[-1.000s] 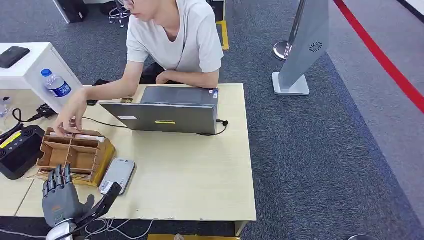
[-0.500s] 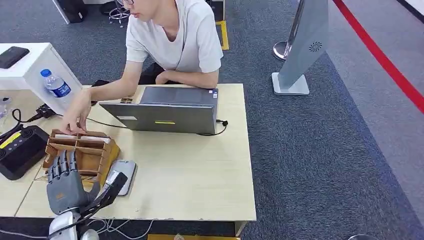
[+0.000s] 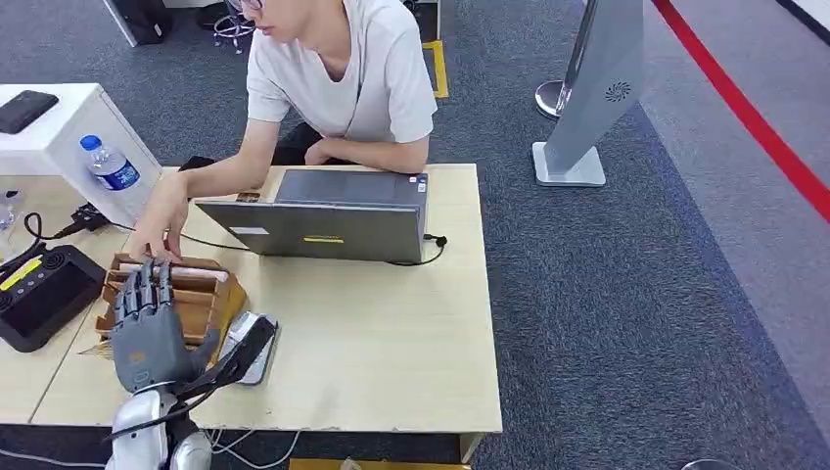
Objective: Pass the card to the sensor for recognition and then transmit it.
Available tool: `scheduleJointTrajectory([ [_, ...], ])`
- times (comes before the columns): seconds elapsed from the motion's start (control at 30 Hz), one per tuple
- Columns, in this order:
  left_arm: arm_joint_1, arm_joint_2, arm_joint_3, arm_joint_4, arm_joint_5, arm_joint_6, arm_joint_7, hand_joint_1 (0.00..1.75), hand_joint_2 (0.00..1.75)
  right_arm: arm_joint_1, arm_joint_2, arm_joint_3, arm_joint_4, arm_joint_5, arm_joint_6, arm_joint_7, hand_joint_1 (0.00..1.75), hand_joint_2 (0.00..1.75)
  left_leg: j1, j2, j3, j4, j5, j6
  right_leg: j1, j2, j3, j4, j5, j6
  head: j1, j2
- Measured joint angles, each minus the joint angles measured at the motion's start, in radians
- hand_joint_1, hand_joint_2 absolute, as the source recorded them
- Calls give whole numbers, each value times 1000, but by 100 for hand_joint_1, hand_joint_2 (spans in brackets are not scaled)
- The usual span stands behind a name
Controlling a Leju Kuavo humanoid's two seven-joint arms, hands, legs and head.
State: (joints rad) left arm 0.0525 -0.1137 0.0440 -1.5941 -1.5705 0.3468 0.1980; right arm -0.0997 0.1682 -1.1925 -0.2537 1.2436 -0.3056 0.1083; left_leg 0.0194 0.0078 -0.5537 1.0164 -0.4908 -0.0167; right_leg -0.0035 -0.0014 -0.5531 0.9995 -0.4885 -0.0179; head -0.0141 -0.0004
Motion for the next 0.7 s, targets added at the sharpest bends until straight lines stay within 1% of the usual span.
scheduleJointTrajectory([
  [0.07,-6,3,-20,-7,0,-3,3,0,175,0,0,0,1,0,0,0,0,175,0,0,0,0,0,0,0,0,0,0,0,0,0,0],
  [0.17,-9,6,-29,-10,0,-7,7,0,175,0,0,0,1,0,2,0,0,175,0,0,0,0,0,0,0,0,0,0,0,0,0,0],
  [0.23,-10,12,-37,-11,0,-27,32,0,175,-1,0,0,1,0,2,-1,0,175,0,0,0,0,0,0,0,0,0,0,0,0,0,0],
  [0.3,-9,19,-39,-6,0,-22,43,0,175,-1,0,0,1,0,2,-1,0,175,0,0,0,0,0,0,0,0,0,0,0,0,0,0],
  [0.43,-1,31,-39,14,0,-7,42,0,175,-1,0,-2,1,-4,2,0,0,175,0,0,0,0,0,0,0,0,0,1,0,0,0,0],
  [0.57,22,44,-41,21,0,-9,45,0,175,-1,0,-13,1,-17,-2,0,0,175,0,0,0,0,0,0,0,0,0,1,0,0,0,0],
  [0.63,31,50,-46,21,0,-9,59,0,175,-1,0,-18,1,-24,-3,0,0,175,0,0,0,0,0,0,0,0,0,1,0,0,0,0],
  [0.7,45,62,-66,18,0,-14,73,0,175,-1,0,-23,1,-28,-6,1,0,175,0,0,0,0,0,0,0,0,0,1,0,0,0,0],
])
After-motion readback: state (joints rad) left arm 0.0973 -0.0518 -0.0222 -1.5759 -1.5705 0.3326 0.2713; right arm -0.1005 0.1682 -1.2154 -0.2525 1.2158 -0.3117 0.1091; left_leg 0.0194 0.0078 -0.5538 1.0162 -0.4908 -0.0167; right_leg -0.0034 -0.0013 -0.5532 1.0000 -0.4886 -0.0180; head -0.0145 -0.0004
